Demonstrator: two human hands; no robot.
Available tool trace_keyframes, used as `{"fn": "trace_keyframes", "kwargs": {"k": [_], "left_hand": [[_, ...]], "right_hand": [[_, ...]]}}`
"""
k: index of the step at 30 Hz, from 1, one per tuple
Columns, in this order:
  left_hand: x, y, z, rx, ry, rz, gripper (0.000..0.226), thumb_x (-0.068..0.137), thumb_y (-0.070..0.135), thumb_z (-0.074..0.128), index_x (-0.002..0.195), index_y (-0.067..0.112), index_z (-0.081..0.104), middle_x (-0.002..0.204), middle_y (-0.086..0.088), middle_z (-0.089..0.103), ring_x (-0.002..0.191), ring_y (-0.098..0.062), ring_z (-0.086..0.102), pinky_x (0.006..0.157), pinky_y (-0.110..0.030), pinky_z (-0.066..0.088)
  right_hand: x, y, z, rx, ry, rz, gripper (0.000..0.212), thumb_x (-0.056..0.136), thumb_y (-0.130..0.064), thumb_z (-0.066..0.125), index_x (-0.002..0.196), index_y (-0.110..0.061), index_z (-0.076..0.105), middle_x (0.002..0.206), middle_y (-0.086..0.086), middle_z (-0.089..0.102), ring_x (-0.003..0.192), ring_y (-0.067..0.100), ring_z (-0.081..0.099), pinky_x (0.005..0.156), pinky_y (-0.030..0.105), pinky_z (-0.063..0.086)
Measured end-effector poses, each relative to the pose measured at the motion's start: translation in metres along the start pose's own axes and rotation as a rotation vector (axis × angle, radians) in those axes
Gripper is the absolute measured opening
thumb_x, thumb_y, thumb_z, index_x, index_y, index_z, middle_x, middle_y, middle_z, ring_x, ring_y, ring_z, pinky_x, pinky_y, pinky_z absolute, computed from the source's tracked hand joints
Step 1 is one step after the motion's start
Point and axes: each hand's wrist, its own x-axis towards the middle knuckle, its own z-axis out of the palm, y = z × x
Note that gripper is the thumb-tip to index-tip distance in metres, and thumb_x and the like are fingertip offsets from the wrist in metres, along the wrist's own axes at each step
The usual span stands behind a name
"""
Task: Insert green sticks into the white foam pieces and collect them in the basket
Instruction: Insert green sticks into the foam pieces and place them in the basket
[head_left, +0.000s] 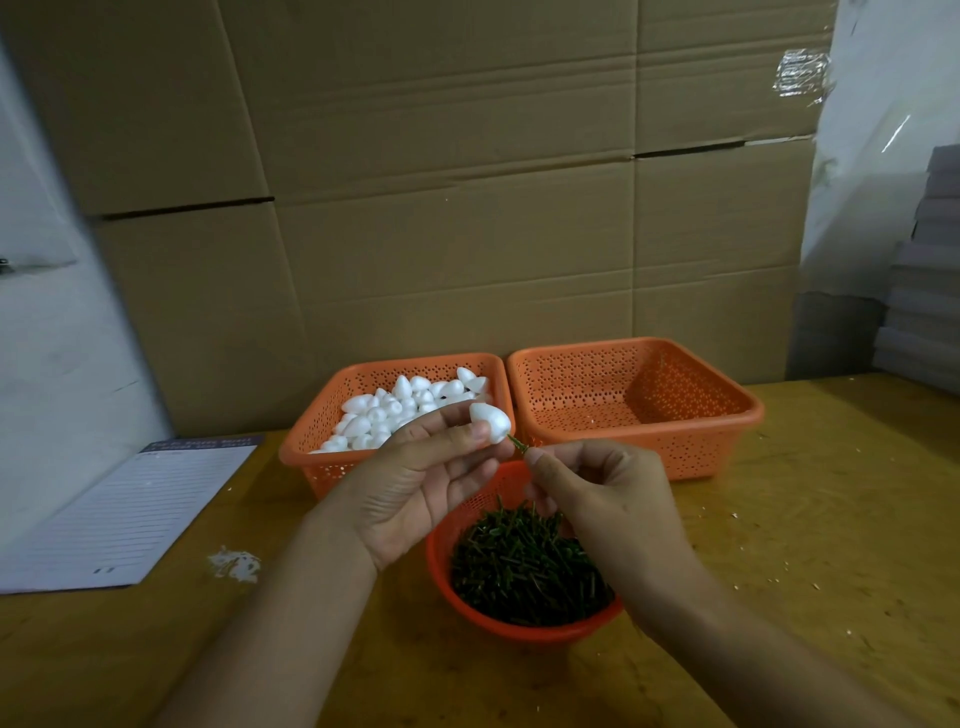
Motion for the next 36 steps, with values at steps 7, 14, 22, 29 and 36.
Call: {"fn": "trace_keyframes", "kwargs": {"k": [7,14,22,29,36], "left_hand": [[-0.001,-0.003,0.004,0.012,-0.004,-0.019,0.020,0.074,0.001,0.076,0.089,0.012,0.081,0.099,-0.015,0.075,0.087,-0.022,0.075,0.067,-0.025,0.060],[-0.002,-0.005,0.006,0.050,0.003,-0.023,0.034,0.076,0.001,0.072,0.110,0.007,0.068,0.103,-0.014,0.075,0.091,-0.021,0.074,0.071,-0.026,0.060],[-0.003,-0.007,0.008,0.143,0.008,-0.041,0.035,0.075,0.008,0.077,0.109,0.014,0.071,0.108,-0.010,0.074,0.096,-0.019,0.071,0.080,-0.027,0.059],[-0.003,-0.008,0.009,0.192,0.005,-0.045,0.033,0.068,0.014,0.082,0.100,0.019,0.076,0.102,-0.006,0.075,0.089,-0.014,0.071,0.074,-0.024,0.058],[-0.003,-0.009,0.010,0.212,0.002,-0.026,0.041,0.067,0.016,0.083,0.106,0.017,0.073,0.097,-0.001,0.074,0.078,-0.009,0.068,0.071,-0.024,0.058]], "right_hand": [[0.000,0.001,0.000,0.001,0.000,0.012,0.022,0.091,-0.018,0.070,0.071,-0.013,0.076,0.063,0.006,0.070,0.052,0.007,0.058,0.050,0.018,0.045],[0.001,0.003,0.000,-0.008,-0.001,-0.003,0.024,0.091,-0.020,0.070,0.070,-0.011,0.076,0.063,0.006,0.071,0.052,0.008,0.059,0.050,0.018,0.045],[0.001,0.004,-0.001,-0.026,-0.005,-0.010,0.022,0.092,-0.019,0.069,0.072,-0.013,0.076,0.064,0.003,0.071,0.054,0.008,0.061,0.051,0.017,0.046],[0.001,0.003,-0.002,-0.043,-0.003,-0.024,0.025,0.092,-0.021,0.068,0.069,-0.014,0.075,0.062,0.003,0.071,0.054,0.007,0.061,0.052,0.017,0.046],[0.001,0.004,-0.002,-0.023,-0.010,-0.026,0.025,0.093,-0.019,0.067,0.070,-0.014,0.075,0.062,0.003,0.070,0.053,0.007,0.060,0.051,0.016,0.045]]}}
